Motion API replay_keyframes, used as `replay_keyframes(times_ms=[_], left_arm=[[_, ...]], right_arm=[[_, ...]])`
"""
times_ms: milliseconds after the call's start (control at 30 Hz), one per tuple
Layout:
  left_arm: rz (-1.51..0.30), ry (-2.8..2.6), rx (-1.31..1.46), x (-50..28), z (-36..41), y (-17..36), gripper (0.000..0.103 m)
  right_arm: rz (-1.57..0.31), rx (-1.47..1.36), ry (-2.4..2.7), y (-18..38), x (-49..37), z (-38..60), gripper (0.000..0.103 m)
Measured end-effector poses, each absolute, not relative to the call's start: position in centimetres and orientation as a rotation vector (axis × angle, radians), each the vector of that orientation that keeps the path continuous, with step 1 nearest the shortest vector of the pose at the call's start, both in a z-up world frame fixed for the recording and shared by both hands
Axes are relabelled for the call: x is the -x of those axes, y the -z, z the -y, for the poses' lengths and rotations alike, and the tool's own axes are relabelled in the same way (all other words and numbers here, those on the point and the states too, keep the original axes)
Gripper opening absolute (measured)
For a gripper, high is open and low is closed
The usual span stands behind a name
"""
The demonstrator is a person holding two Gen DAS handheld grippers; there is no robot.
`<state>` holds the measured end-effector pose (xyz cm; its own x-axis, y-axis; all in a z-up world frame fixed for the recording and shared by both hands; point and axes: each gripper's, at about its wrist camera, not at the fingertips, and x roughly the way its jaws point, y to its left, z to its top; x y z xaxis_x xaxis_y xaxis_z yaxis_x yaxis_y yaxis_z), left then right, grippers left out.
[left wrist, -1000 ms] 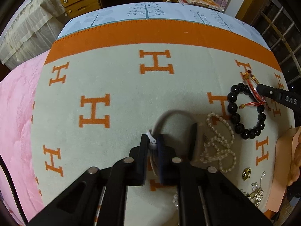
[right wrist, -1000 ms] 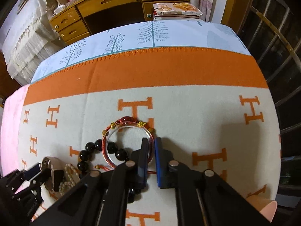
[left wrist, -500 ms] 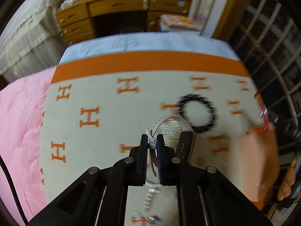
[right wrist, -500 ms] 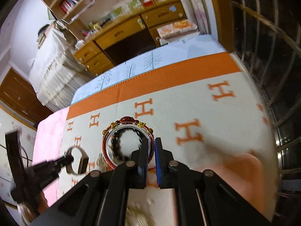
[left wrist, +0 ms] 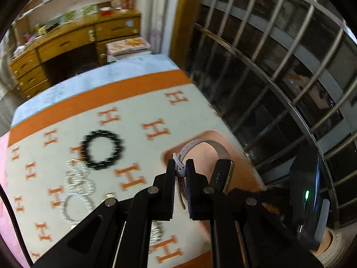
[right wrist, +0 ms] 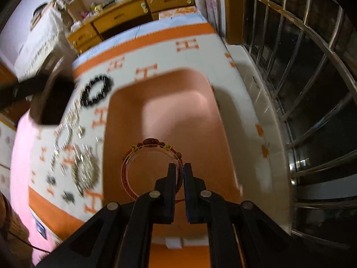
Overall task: Organize jewelry
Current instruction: 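Carry the watch and red bangle into the pink box and release both, then move the left tool to the pearl necklace while the right tool reaches the black bead bracelet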
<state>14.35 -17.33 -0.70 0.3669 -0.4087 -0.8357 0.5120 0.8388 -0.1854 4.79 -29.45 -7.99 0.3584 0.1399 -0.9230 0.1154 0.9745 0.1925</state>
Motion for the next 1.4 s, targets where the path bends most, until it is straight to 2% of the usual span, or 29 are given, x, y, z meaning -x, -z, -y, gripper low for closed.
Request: replay_keyframes(times_ms=[200,300,400,433,467,667,1033,1400], left_arm=[[-1.122,0.595,-0.154,-15.0,21.0,5.1,0.008],[-1.184,0.601,-0.148,-15.7,21.6,7.1,0.018],[-1.186,0.605,-0.153,-15.4,21.8,7.7,0.038],[-1.177,0.606,-0.157,-15.3,21.8,7.5,0.053],[-1.161,0.605,-0.160,-15.1,21.7,7.3,0.063],[-1.080,0.572,-0.183,-14.2,20.5,4.8,0.078],[-1.115,0.558,-0.283,-12.6,18.4,3.6,0.079],[-1.028,0.551,-0.330,-10.8,14.0,-1.8,0.079]], right_arm=[[-1.174,-0.181,0.009,7.1,-3.3,29.3,0.008],[-1.153,-0.172,0.007,6.8,-2.7,29.2,0.008],[-1.148,-0.183,-0.003,6.8,-2.3,29.4,0.008],[-1.144,-0.186,-0.005,6.9,-2.3,29.5,0.009],[-1.141,-0.188,-0.007,6.9,-2.2,29.4,0.009],[-1.121,-0.210,-0.041,6.7,-1.7,28.9,0.009],[-1.137,-0.211,-0.052,6.5,-1.9,27.8,0.009],[-1.103,-0.143,-0.094,3.5,-2.4,25.1,0.009]])
